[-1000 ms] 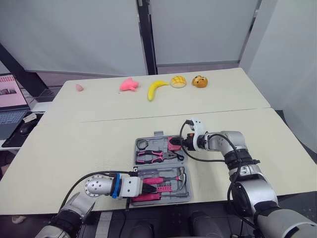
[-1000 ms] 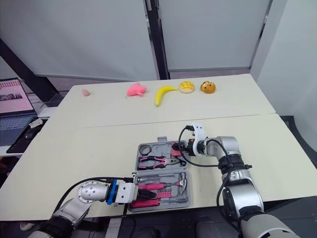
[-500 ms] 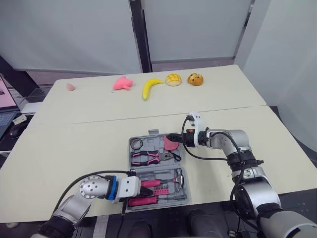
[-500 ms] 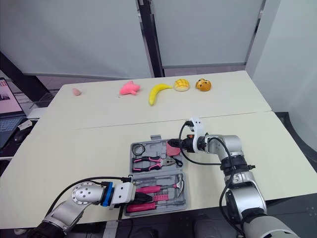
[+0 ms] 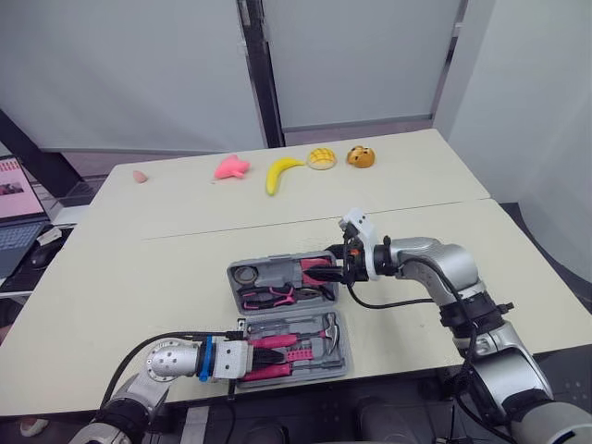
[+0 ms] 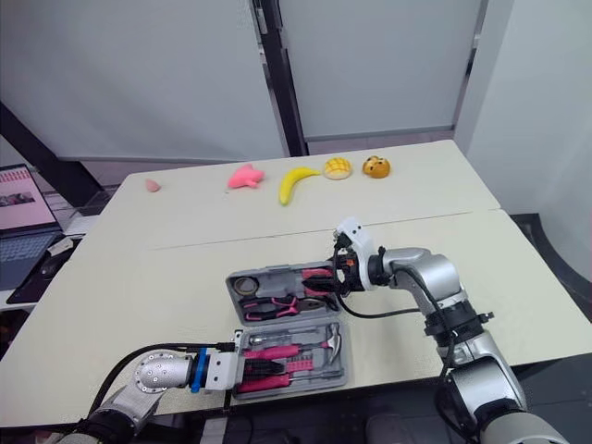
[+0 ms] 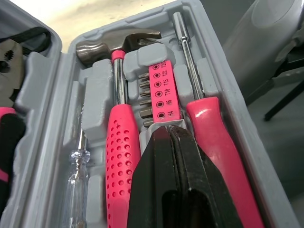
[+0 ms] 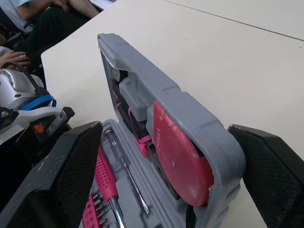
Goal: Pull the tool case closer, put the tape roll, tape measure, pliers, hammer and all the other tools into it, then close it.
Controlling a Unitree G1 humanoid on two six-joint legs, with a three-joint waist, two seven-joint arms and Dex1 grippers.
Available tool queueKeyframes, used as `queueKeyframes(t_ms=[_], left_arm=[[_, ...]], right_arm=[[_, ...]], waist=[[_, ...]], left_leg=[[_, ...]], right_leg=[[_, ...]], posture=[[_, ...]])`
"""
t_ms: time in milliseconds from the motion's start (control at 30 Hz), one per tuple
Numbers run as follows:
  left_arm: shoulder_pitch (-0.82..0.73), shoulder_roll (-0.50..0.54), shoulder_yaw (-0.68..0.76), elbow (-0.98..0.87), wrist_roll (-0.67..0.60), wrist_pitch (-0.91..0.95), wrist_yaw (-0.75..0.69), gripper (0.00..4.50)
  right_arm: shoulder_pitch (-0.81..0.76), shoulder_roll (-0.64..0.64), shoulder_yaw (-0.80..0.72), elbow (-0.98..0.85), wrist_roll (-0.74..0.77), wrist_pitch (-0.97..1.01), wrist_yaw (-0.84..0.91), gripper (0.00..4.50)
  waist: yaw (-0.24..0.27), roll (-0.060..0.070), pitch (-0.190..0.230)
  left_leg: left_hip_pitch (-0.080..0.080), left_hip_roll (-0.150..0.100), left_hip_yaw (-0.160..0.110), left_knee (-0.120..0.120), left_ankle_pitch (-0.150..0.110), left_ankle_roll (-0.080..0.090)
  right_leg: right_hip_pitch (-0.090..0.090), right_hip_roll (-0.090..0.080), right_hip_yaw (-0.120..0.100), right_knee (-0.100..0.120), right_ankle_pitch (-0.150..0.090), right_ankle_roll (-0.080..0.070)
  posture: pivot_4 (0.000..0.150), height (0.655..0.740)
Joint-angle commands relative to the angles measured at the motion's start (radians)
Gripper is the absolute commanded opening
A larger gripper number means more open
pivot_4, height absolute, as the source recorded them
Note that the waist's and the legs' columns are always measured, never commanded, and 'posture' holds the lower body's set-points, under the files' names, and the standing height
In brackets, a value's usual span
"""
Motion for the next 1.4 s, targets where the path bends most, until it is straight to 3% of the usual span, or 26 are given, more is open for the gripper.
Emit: queueKeyframes(t_ms=[33, 67, 167, 233, 267, 333, 400, 467, 533, 767, 1100, 1400], left_arm=[[0.049, 0.049, 0.015, 0.358, 0.085, 0.111, -0.052, 0.0], [0.051, 0.05, 0.027, 0.362, 0.063, 0.097, -0.078, 0.0], [0.134, 0.088, 0.136, 0.249, -0.173, 0.122, -0.322, 0.0], [0.206, 0.147, 0.217, 0.097, -0.345, 0.231, -0.468, 0.0], [0.241, 0.181, 0.253, 0.029, -0.404, 0.279, -0.52, 0.0], [0.292, 0.321, 0.311, -0.296, -0.527, 0.536, -0.498, 0.0], [0.276, 0.425, 0.353, -0.524, -0.6, 0.776, -0.434, 0.0], [0.191, 0.443, 0.363, -0.581, -0.6, 0.938, -0.371, 0.0], [0.073, 0.415, 0.357, -0.586, -0.574, 1.071, -0.303, 0.0], [-0.07, 0.395, 0.4, -0.794, -0.622, 1.428, -0.171, 0.0], [-0.055, 0.399, 0.454, -1.134, -0.67, 1.67, -0.047, 0.0], [0.057, 0.418, 0.468, -1.2, -0.589, 1.616, -0.099, 0.0]], right_arm=[[0.0, -0.017, 0.02, -0.093, 0.009, -0.023, 0.014, 4.49], [0.002, -0.021, 0.024, -0.102, 0.011, -0.023, 0.014, 4.49], [0.016, -0.044, 0.043, -0.155, 0.012, -0.018, 0.017, 4.49], [0.022, -0.055, 0.056, -0.2, 0.017, -0.008, 0.019, 4.49], [0.025, -0.059, 0.062, -0.218, 0.02, -0.002, 0.018, 4.49], [0.03, -0.061, 0.07, -0.245, 0.026, 0.004, 0.013, 4.49], [0.033, -0.062, 0.076, -0.261, 0.028, 0.004, 0.012, 4.49], [0.036, -0.063, 0.072, -0.284, 0.034, 0.002, 0.011, 4.49], [0.039, -0.07, 0.065, -0.316, 0.031, -0.009, 0.005, 4.49], [0.07, -0.118, 0.059, -0.429, 0.033, -0.026, -0.021, 4.49], [0.133, -0.177, 0.062, -0.484, 0.023, -0.054, -0.044, 4.49], [0.178, -0.237, 0.072, -0.532, 0.006, -0.099, -0.039, 4.49]], waist=[[-0.002, 0.001, 0.0], [-0.004, 0.001, 0.0], [-0.011, 0.0, 0.0], [-0.035, -0.007, 0.004], [-0.042, -0.016, 0.01], [-0.054, -0.027, 0.018], [-0.044, -0.033, 0.029], [-0.014, -0.029, 0.034], [0.003, -0.026, 0.039], [0.008, -0.041, 0.053], [0.024, -0.043, 0.057], [0.024, -0.043, 0.057]], left_leg=[[0.0, 0.0, 0.0, -0.001, 0.0, 0.0], [0.001, 0.0, -0.001, -0.001, 0.0, 0.0], [0.001, 0.001, -0.008, -0.001, 0.0, 0.0], [0.001, 0.001, -0.014, -0.001, 0.0, 0.0], [0.0, 0.003, -0.014, -0.001, 0.0, 0.0], [-0.007, 0.006, -0.018, -0.002, -0.001, -0.001], [-0.025, 0.005, -0.023, 0.0, -0.001, -0.002], [-0.043, 0.003, -0.03, 0.003, 0.0, -0.002], [-0.049, 0.001, -0.026, 0.005, -0.001, -0.002], [-0.065, 0.001, -0.02, 0.015, -0.003, -0.007], [-0.073, 0.003, -0.02, 0.018, -0.002, -0.01], [-0.072, 0.003, -0.021, 0.021, 0.0, -0.012]], right_leg=[[-0.001, 0.001, 0.001, 0.0, 0.0, 0.0], [-0.002, 0.002, 0.001, 0.0, 0.0, 0.0], [-0.003, 0.007, 0.001, 0.001, 0.0, 0.0], [-0.006, 0.01, 0.001, 0.003, 0.0, 0.0], [-0.009, 0.012, 0.002, 0.007, 0.0, 0.0], [-0.022, 0.019, 0.004, 0.01, 0.003, -0.004], [-0.034, 0.023, 0.006, 0.012, 0.012, -0.006], [-0.043, 0.023, 0.004, 0.008, 0.012, -0.006], [-0.043, 0.021, 0.004, 0.006, 0.011, -0.004], [-0.05, 0.017, 0.004, 0.004, 0.008, -0.005], [-0.054, 0.015, -0.003, 0.007, 0.007, -0.006], [-0.052, 0.015, -0.004, 0.008, 0.009, -0.005]], posture=[[0.15, 0.74], [0.15, 0.74], [0.15, 0.74], [0.15, 0.74], [0.15, 0.74], [0.15, 0.74], [0.15, 0.74], [0.15, 0.74], [0.15, 0.74], [0.15, 0.74], [0.15, 0.74], [0.15, 0.74]])
